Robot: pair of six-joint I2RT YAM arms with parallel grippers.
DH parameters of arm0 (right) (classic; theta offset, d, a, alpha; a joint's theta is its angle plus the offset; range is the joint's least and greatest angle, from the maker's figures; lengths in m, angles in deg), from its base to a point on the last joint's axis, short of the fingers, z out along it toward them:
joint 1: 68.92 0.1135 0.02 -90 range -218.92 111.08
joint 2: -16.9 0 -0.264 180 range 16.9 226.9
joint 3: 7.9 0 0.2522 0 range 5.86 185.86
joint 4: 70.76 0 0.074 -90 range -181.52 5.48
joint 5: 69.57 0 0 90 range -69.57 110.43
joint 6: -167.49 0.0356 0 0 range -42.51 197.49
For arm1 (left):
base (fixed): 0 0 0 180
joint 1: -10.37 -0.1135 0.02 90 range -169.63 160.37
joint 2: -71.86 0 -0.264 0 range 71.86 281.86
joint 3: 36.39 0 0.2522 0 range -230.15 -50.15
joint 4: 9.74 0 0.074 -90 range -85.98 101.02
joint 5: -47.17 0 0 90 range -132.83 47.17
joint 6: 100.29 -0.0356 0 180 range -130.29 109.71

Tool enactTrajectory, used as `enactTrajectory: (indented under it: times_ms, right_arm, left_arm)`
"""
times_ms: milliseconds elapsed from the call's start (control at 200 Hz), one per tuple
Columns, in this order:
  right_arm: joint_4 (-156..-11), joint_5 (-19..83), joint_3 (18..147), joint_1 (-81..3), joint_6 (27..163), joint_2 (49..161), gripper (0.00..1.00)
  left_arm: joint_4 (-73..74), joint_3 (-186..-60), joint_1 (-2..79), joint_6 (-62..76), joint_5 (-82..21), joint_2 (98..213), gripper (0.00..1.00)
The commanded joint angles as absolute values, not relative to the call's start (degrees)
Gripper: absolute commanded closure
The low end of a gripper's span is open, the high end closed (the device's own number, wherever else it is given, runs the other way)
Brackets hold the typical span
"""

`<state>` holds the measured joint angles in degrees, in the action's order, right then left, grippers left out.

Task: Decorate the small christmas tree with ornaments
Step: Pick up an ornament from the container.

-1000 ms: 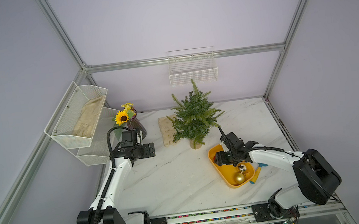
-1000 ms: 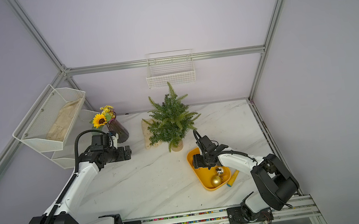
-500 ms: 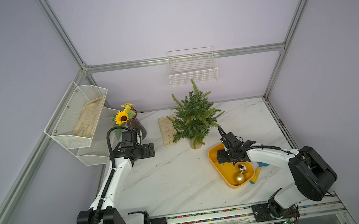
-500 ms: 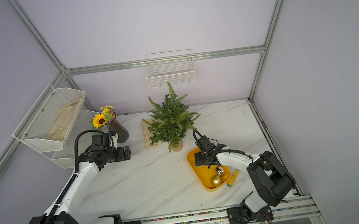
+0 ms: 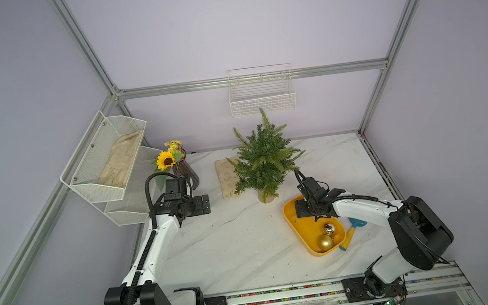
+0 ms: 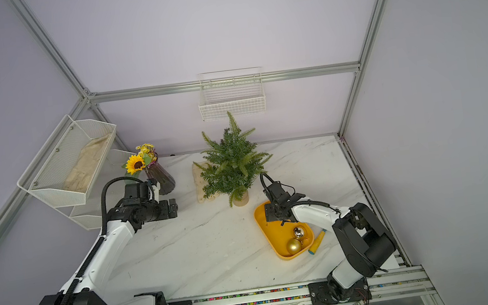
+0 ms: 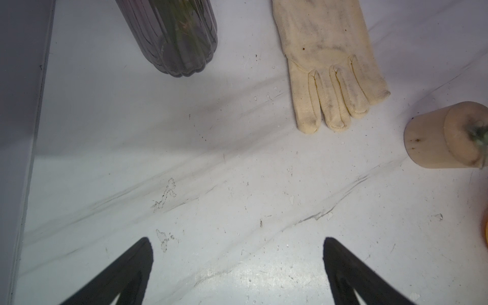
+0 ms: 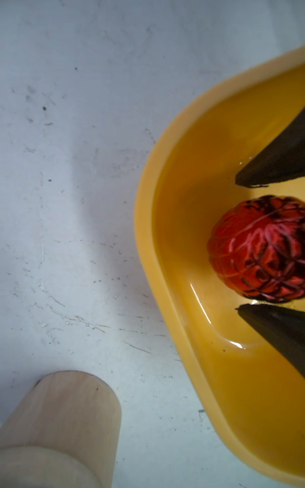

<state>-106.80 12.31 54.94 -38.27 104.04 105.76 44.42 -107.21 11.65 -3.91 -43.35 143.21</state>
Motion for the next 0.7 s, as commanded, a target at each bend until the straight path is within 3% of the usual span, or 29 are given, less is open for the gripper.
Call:
enactTrajectory:
  times_ms: [0, 695]
  right_arm:
    - [-105.97, 12.19, 55.96, -38.2, 103.81, 106.71, 0.29]
    - [-102.89, 14.53, 52.52, -38.3, 107.0, 105.52, 0.34]
  left_arm:
    - [43.99, -108.01, 11.76, -4.92, -43.76, 142.25, 0.0]
    - [44.06, -108.15, 11.82, -4.95, -43.58, 142.45, 0.0]
